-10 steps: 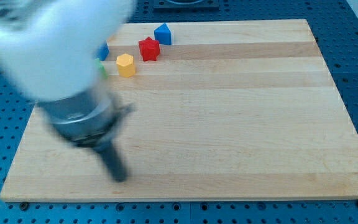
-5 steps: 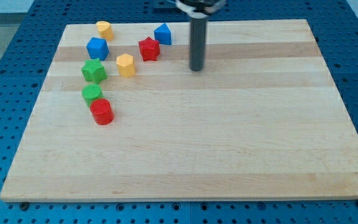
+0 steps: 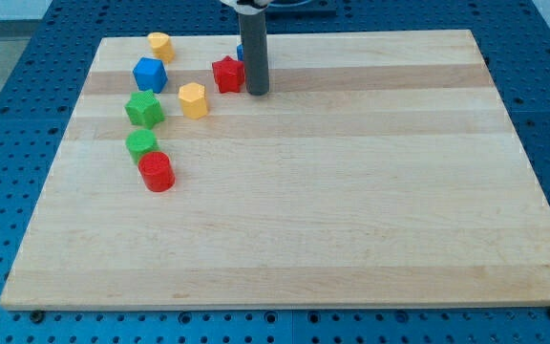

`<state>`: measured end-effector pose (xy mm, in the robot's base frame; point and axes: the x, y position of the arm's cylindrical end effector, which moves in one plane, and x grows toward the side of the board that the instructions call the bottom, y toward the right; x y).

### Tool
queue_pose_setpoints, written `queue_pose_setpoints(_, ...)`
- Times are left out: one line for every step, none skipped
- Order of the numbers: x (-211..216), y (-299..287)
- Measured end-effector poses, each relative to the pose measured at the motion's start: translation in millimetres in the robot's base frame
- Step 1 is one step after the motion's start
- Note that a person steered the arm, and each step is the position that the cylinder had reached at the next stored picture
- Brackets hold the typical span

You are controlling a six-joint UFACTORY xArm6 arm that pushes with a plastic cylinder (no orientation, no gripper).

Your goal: Push the blue triangle slightly left

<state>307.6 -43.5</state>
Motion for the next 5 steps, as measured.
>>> queue_pose_setpoints(-8, -19)
queue_pose_setpoints(-9, -20)
queue_pose_setpoints(-12, 9)
queue_pose_setpoints(-46, 10)
queue_pose_setpoints(-62, -2)
